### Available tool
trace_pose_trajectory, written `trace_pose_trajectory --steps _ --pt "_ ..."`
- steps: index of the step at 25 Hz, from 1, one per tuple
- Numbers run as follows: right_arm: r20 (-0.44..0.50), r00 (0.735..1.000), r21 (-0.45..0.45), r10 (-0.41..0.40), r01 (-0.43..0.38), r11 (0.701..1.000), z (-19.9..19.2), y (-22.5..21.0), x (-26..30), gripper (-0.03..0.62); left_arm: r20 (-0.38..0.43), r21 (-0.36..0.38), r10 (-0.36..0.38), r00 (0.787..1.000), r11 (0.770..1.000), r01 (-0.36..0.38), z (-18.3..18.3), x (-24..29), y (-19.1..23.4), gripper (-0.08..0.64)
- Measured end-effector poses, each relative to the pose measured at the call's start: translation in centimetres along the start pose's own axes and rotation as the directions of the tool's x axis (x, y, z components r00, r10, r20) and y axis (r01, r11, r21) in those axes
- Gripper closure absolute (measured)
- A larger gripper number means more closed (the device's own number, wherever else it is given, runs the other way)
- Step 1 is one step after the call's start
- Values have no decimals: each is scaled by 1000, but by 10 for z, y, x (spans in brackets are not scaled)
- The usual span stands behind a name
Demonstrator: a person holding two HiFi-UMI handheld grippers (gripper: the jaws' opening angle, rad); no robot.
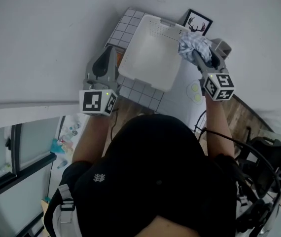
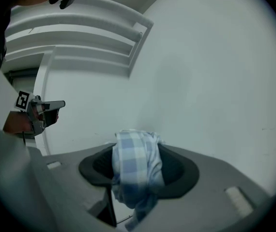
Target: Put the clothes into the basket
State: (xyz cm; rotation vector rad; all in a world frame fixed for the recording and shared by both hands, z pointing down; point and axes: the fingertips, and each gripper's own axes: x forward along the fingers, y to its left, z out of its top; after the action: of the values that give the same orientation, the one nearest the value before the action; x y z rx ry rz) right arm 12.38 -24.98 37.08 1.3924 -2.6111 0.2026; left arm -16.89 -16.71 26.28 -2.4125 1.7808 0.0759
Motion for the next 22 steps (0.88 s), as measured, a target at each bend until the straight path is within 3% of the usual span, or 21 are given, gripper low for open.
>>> trace_pose_trajectory --steps 22 --pt "-3 976 -33 220 -220 975 3 95 62 370 -10 29 191 982 981 -191 10 -72 63 554"
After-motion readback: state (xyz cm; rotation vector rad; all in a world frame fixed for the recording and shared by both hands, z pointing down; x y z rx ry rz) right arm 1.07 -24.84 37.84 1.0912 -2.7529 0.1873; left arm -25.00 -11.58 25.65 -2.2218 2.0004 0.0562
